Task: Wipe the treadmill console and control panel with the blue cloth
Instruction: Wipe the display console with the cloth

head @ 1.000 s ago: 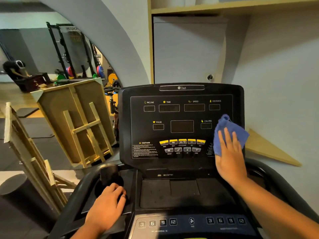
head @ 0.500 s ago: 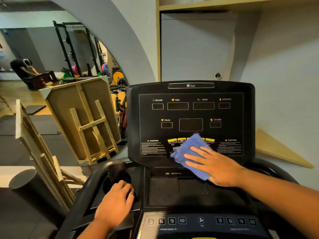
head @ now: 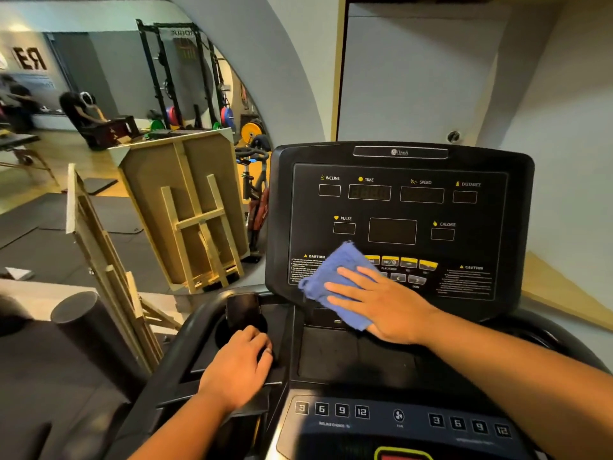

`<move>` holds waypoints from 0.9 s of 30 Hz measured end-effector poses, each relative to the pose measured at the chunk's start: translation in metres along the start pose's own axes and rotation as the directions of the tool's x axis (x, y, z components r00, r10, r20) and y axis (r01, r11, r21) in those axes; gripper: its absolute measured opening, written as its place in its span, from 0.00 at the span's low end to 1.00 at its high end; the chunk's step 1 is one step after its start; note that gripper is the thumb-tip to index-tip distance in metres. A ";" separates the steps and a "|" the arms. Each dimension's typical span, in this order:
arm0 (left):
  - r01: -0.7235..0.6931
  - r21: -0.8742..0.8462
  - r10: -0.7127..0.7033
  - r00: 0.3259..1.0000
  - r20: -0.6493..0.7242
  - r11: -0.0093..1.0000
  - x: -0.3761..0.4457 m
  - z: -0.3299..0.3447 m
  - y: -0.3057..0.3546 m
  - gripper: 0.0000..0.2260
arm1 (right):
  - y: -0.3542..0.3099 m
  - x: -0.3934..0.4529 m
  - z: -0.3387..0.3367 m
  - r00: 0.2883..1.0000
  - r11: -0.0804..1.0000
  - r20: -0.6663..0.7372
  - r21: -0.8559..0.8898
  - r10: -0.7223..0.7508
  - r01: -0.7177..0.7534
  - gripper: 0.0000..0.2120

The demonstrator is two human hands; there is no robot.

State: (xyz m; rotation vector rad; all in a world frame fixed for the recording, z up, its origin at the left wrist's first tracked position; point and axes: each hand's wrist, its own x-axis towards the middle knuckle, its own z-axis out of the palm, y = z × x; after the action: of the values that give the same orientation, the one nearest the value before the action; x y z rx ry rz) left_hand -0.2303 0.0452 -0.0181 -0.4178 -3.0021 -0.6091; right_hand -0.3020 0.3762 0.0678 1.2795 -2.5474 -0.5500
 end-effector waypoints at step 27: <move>-0.004 0.002 0.004 1.000 -0.015 1.000 -0.003 0.002 0.005 0.11 | -0.015 0.005 0.010 0.996 0.998 -0.068 0.025 0.063 -0.062 0.33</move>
State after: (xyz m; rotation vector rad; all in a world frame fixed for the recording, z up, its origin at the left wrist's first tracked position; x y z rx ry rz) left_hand -0.2260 0.0499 -0.0186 -0.4170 -2.9870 -0.6057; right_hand -0.2980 0.3668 0.0523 1.2003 -2.5348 -0.4573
